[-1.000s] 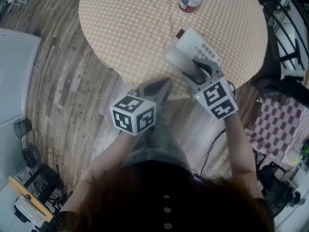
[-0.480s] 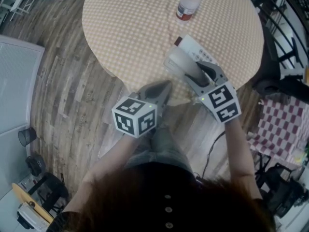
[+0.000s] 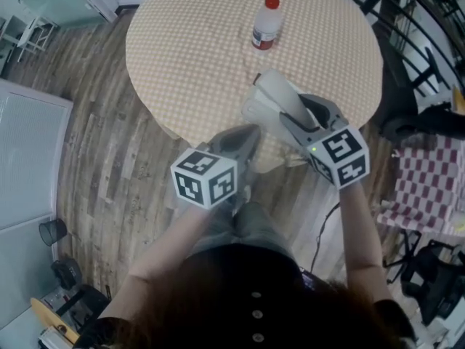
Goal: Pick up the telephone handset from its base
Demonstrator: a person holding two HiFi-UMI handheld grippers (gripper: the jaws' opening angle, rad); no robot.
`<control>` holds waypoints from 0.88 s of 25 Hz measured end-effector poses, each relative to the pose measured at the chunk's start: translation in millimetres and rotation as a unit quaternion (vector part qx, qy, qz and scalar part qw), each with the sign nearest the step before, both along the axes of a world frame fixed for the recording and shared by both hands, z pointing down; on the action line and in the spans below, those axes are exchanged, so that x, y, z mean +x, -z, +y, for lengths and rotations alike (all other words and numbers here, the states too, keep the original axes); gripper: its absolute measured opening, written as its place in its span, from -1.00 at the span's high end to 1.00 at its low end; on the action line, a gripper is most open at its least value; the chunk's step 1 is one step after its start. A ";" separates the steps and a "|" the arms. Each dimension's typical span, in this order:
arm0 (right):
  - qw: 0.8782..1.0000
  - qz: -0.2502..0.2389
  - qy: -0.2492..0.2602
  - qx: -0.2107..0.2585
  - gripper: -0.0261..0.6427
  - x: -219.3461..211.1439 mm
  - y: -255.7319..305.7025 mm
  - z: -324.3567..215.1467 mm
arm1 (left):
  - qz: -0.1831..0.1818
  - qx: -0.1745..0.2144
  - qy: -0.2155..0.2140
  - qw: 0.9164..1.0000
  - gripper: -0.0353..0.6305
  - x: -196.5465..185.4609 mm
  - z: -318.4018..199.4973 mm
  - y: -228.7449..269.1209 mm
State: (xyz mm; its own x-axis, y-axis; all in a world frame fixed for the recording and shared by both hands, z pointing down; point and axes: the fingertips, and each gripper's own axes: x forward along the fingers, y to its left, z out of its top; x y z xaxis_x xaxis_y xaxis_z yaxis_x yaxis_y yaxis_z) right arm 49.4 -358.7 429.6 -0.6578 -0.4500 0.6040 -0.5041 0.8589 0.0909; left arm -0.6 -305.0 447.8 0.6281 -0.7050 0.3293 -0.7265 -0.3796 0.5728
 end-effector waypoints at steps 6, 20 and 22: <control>0.997 -0.068 -0.045 0.003 0.28 14.8 42.9 -0.9 | -0.013 0.032 -0.031 0.999 0.87 8.4 -8.8 26.1; 0.976 -0.170 -0.125 0.054 0.28 46.1 119.9 8.8 | -0.022 0.113 -0.062 0.991 0.87 9.4 -23.8 93.9; 0.969 -0.197 -0.141 0.047 0.28 52.7 125.4 13.5 | -0.032 0.128 -0.067 0.989 0.87 11.5 -23.1 102.6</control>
